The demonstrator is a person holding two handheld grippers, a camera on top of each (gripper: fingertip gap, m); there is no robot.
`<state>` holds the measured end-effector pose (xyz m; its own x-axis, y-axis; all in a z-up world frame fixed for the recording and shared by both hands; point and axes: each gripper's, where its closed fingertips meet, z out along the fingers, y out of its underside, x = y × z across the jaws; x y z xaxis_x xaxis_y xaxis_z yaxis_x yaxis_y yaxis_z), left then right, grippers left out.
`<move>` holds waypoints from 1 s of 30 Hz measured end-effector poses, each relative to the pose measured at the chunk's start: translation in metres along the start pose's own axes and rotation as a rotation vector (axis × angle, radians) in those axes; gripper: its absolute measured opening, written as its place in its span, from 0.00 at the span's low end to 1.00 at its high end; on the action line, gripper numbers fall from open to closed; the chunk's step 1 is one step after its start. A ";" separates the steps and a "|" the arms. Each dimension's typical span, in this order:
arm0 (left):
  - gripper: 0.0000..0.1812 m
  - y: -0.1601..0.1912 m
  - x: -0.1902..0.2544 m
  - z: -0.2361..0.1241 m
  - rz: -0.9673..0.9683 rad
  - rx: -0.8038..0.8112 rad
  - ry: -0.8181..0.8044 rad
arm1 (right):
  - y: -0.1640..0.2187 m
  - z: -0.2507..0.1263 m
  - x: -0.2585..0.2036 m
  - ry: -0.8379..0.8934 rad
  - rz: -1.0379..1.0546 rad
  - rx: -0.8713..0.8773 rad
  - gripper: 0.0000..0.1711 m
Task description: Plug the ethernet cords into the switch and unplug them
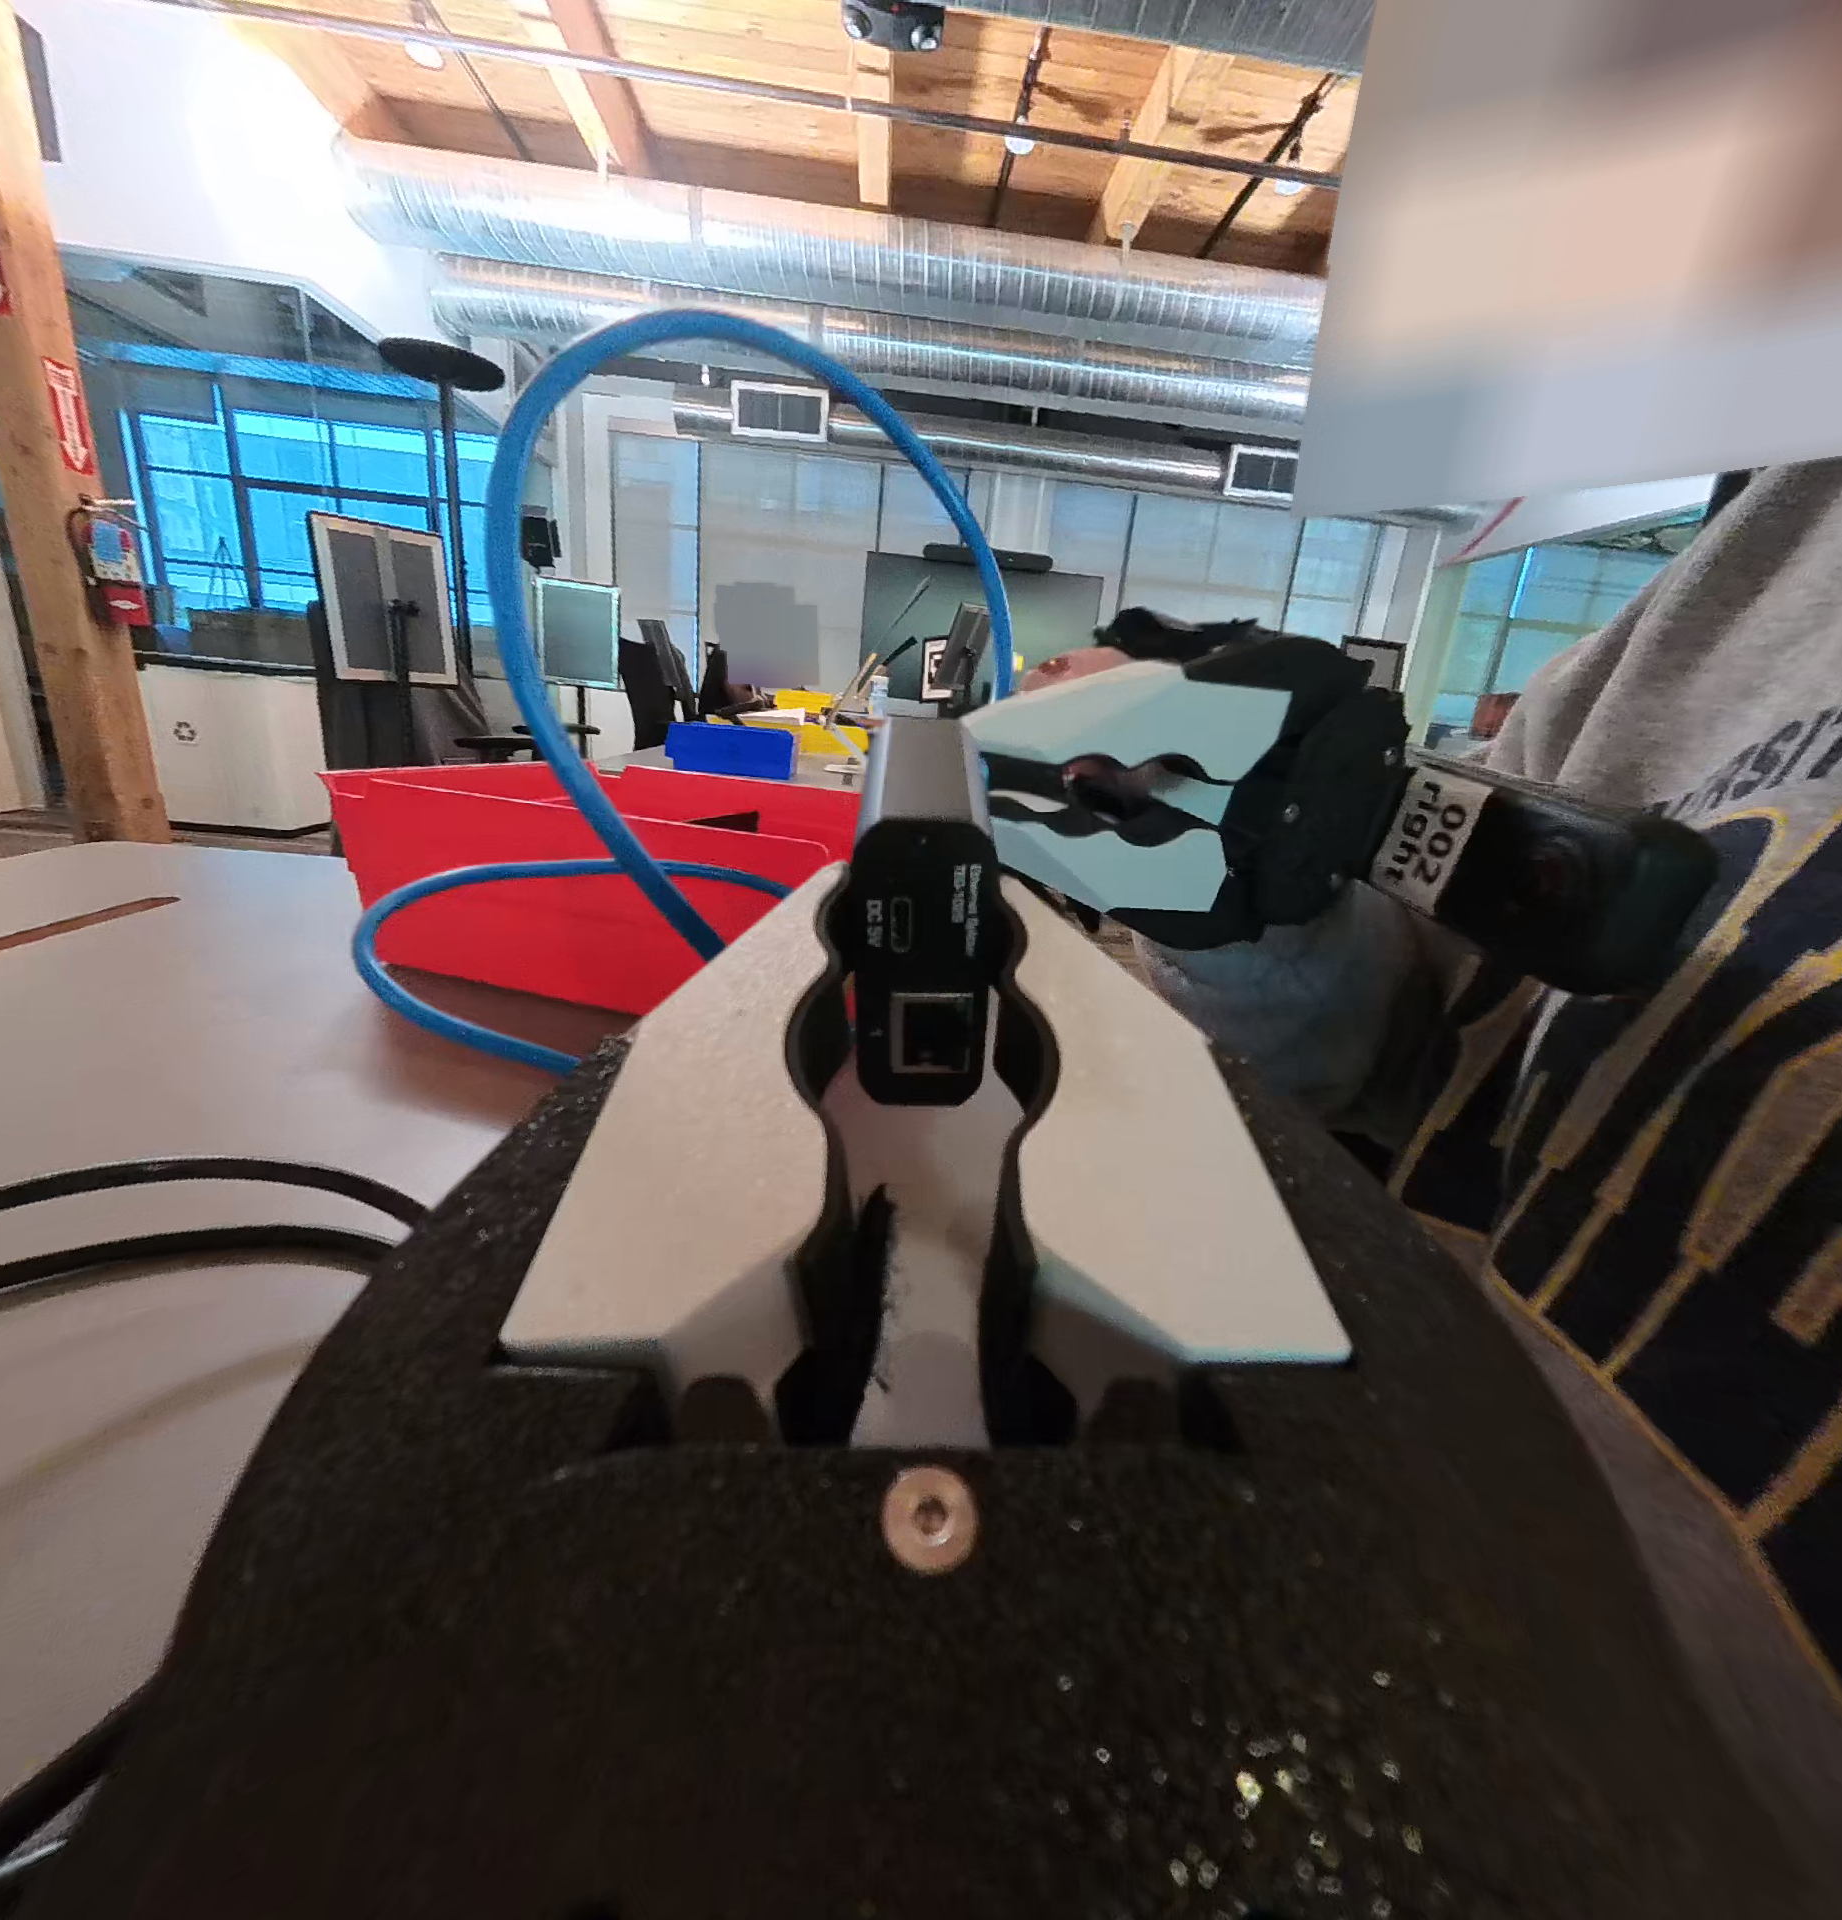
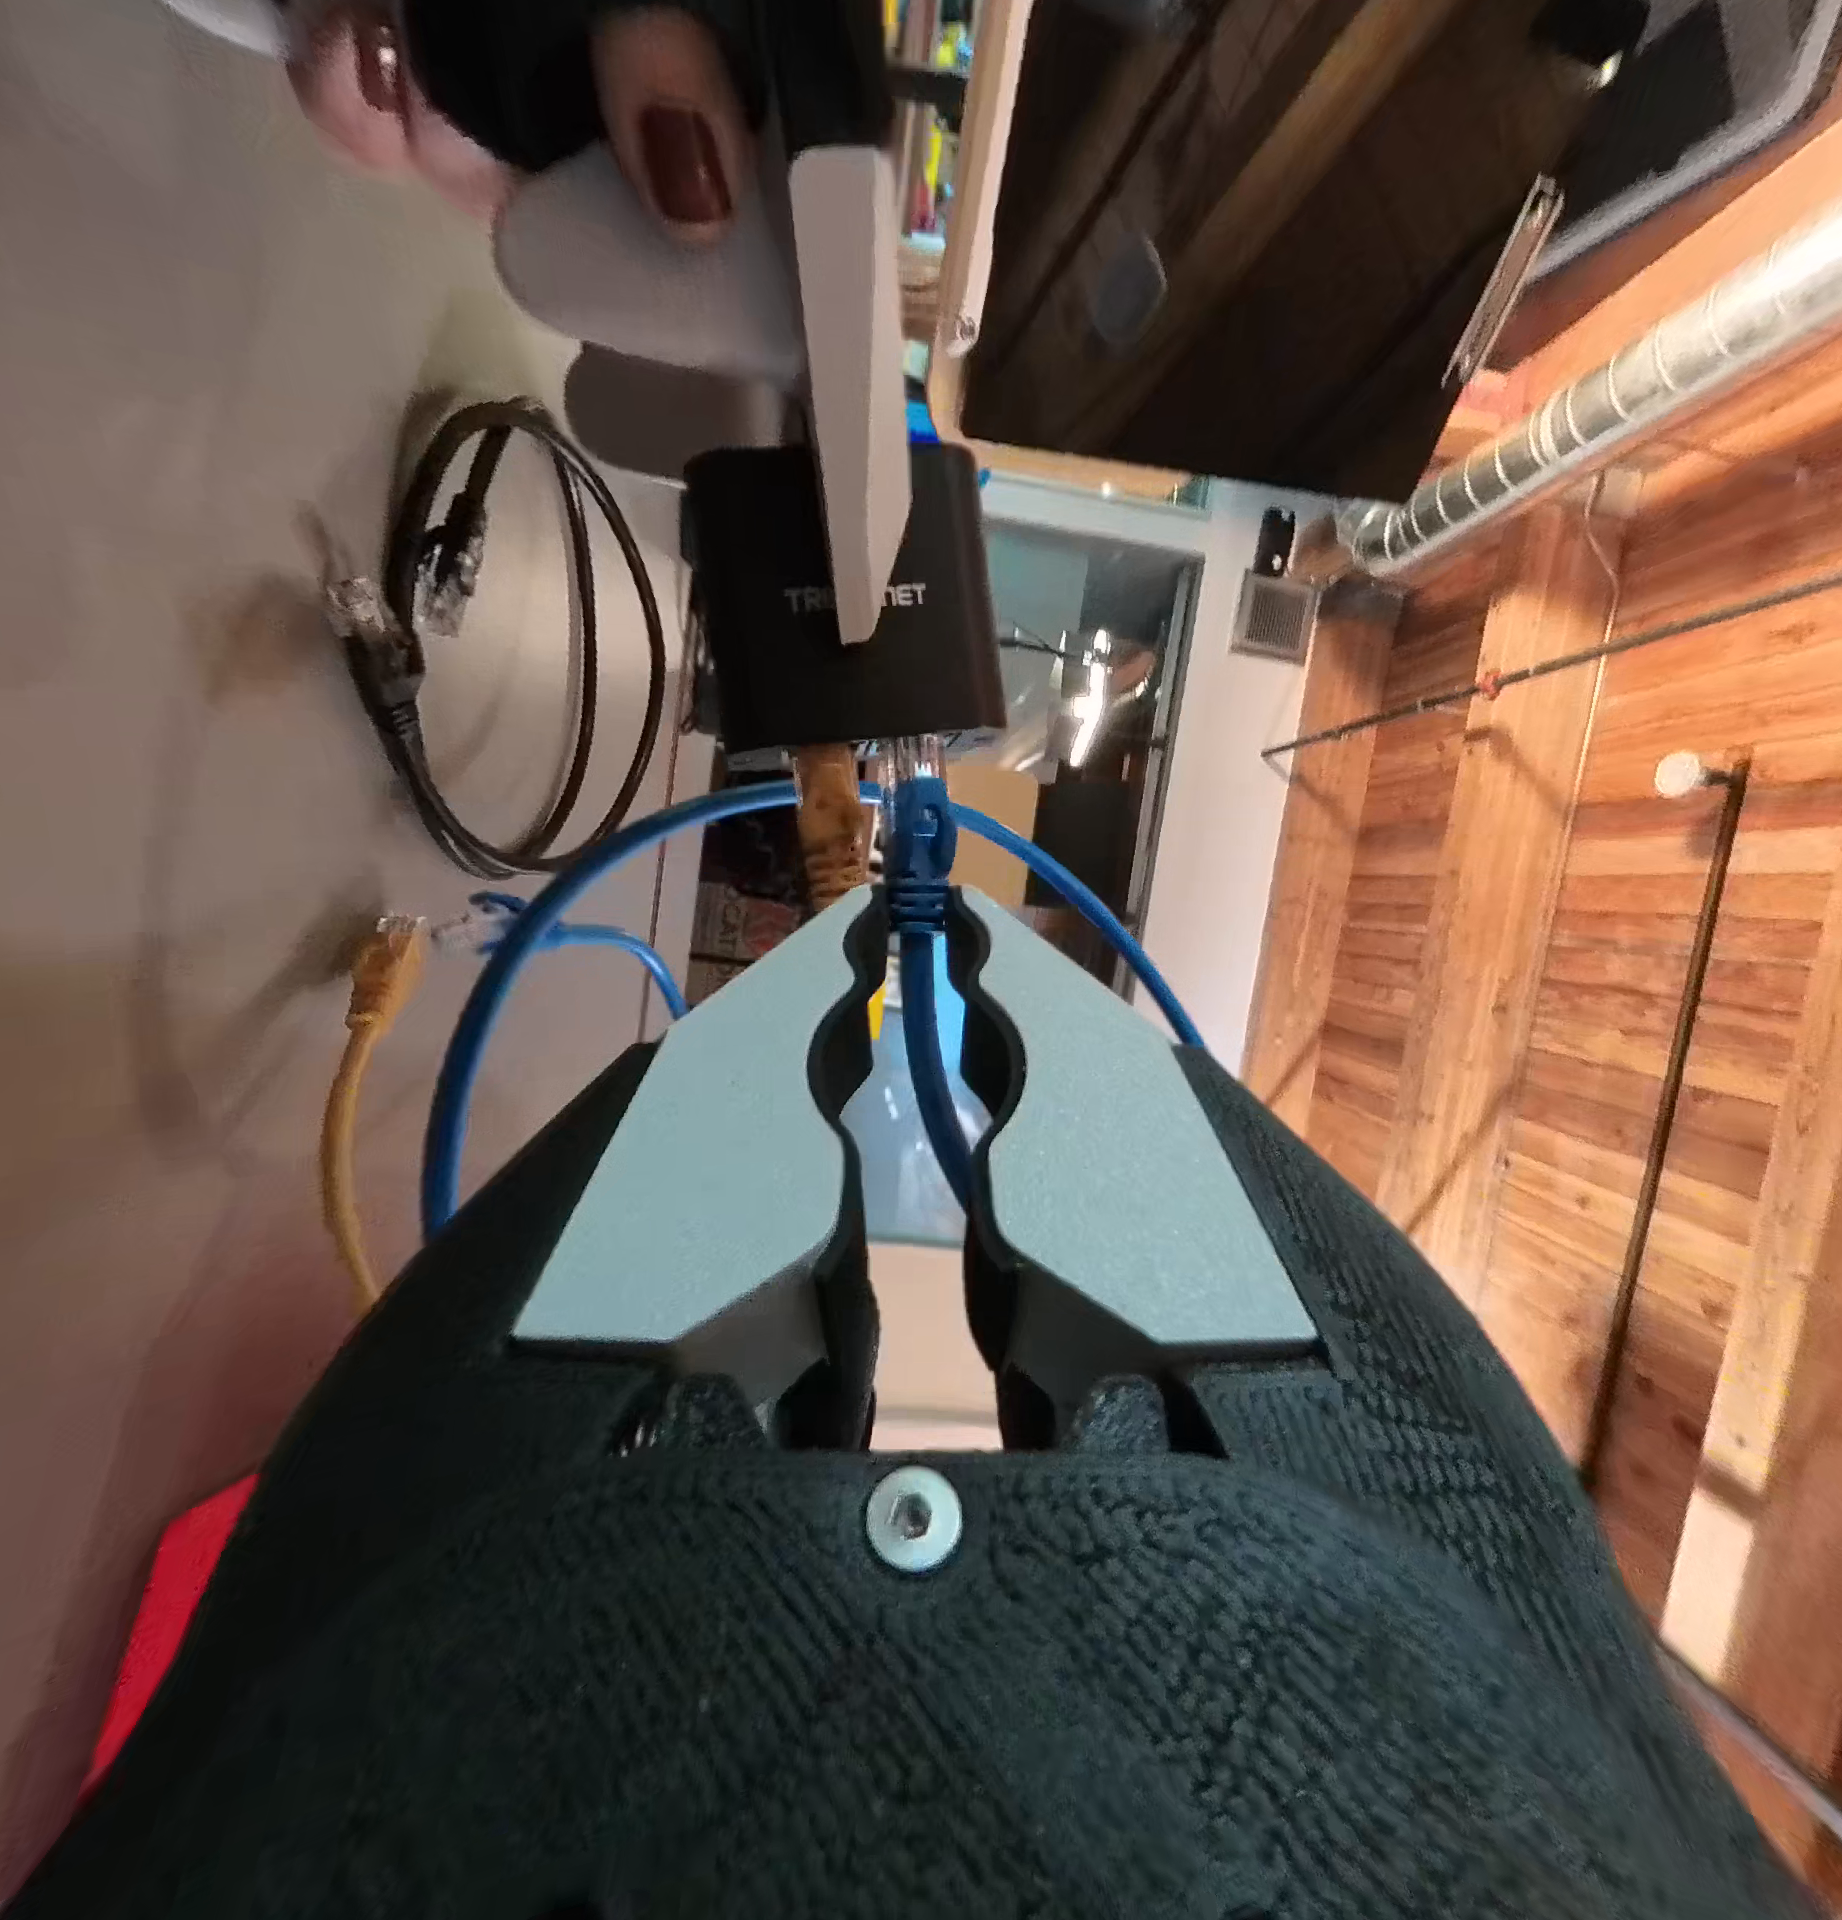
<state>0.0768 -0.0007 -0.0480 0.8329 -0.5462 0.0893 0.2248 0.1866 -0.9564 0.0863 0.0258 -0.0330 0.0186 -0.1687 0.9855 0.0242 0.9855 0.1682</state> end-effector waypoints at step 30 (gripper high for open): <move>0.12 0.007 0.019 0.002 -0.210 -0.059 0.216 | -0.007 -0.022 -0.006 -0.153 -0.024 0.172 0.05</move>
<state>0.0950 -0.0084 -0.0525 0.6433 -0.7296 0.2320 0.3462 0.0070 -0.9382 0.1084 0.0194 -0.0405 -0.1322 -0.2001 0.9708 -0.1485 0.9724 0.1802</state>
